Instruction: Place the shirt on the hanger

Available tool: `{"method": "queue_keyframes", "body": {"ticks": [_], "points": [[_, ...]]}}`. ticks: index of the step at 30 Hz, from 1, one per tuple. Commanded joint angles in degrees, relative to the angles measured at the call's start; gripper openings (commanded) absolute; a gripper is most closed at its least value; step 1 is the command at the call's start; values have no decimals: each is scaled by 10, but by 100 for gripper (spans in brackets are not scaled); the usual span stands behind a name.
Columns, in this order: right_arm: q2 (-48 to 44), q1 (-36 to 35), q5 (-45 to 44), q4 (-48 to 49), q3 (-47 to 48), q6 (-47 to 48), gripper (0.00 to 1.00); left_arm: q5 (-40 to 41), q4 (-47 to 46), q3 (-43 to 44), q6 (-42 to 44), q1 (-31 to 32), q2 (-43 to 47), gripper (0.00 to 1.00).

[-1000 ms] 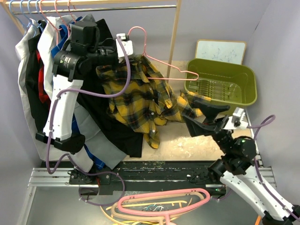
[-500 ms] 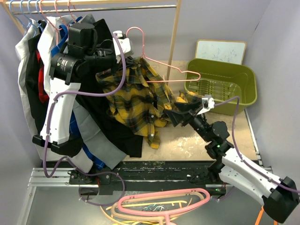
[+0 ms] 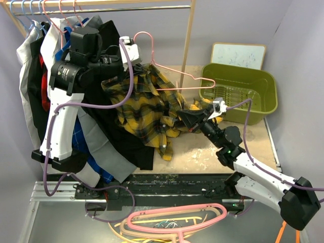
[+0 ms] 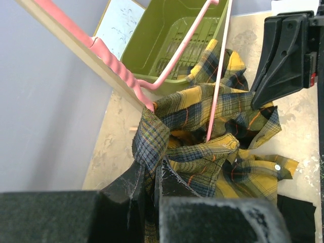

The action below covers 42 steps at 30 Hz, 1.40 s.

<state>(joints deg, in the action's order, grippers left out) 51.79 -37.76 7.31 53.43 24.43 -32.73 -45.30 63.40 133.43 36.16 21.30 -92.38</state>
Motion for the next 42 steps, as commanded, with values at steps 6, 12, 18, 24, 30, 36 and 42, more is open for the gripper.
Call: {"method": "queue_keyframes", "body": {"ticks": [6, 12, 18, 24, 30, 36, 42], "points": [[-56, 26, -138, -98, 61, 69, 0, 21, 81, 1, 188, -1, 34, 0], [-76, 130, -128, -168, 84, 53, 0, 11, 172, 68, 282, -1, 25, 0], [-99, 161, -113, -232, 120, 88, 0, 129, 175, 62, 346, -1, 23, 0], [-96, 161, -94, -369, 192, 124, 0, 248, 69, 37, 306, 0, 25, 0], [-119, 161, -120, -430, 185, 147, 0, 208, 76, 66, 290, 2, 14, 0], [-114, 161, -132, -480, 193, 155, 0, 228, 50, 62, 288, 2, 9, 0], [-120, 161, -130, -530, 212, 158, 0, 289, -6, 24, 292, 3, 14, 0]]}}
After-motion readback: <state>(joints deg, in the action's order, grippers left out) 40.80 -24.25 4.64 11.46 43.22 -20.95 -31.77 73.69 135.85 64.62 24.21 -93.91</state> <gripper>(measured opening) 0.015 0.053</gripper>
